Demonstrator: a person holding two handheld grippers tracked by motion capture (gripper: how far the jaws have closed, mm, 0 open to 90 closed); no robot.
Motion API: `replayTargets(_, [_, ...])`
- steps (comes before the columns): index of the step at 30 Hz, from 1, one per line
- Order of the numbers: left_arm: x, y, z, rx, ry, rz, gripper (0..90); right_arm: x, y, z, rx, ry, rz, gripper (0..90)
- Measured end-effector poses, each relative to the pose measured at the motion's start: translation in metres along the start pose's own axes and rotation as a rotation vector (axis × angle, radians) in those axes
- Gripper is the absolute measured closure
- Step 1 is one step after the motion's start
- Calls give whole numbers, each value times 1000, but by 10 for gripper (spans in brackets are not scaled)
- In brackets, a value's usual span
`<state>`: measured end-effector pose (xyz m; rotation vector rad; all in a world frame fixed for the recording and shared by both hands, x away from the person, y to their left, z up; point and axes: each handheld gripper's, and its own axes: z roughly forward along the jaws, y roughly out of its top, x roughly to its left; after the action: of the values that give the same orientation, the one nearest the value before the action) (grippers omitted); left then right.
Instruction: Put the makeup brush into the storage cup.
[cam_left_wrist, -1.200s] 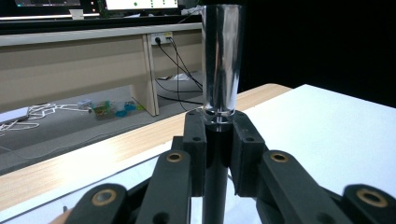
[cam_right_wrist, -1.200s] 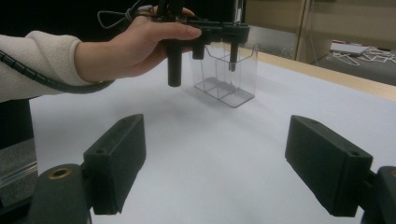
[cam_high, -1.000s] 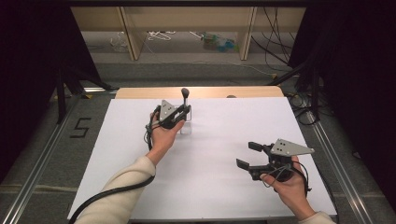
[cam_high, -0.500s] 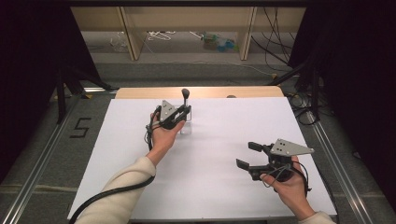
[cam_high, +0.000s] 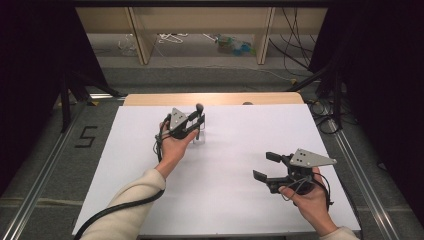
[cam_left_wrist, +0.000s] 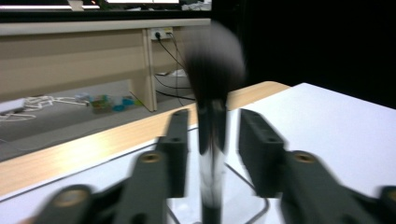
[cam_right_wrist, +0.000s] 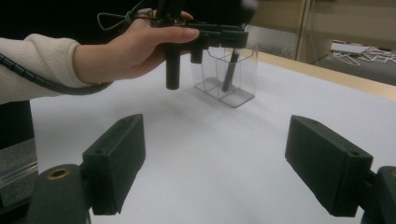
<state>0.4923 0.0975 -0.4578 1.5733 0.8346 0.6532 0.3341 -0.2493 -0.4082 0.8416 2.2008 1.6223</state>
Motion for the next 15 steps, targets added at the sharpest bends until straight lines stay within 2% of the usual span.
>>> replayTargets(1, [-1, 0, -2, 4, 10, 9, 527, 0, 0, 0, 1, 5, 2, 210])
replayTargets(2, [-2, 1, -4, 7, 11, 9, 483, -1, 0, 0, -9, -3, -14, 209])
replayTargets(5, [-2, 2, -12, 8, 10, -2, 376, -2, 0, 0, -5, -3, -15, 209])
replayTargets(8, [-3, 2, -19, 17, -6, 0, 285, -1, 0, 2, -16, 3, -15, 209])
replayTargets(15, [-6, 7, -36, 47, -44, 39, 189, -1, 0, 1, -7, -3, -13, 207])
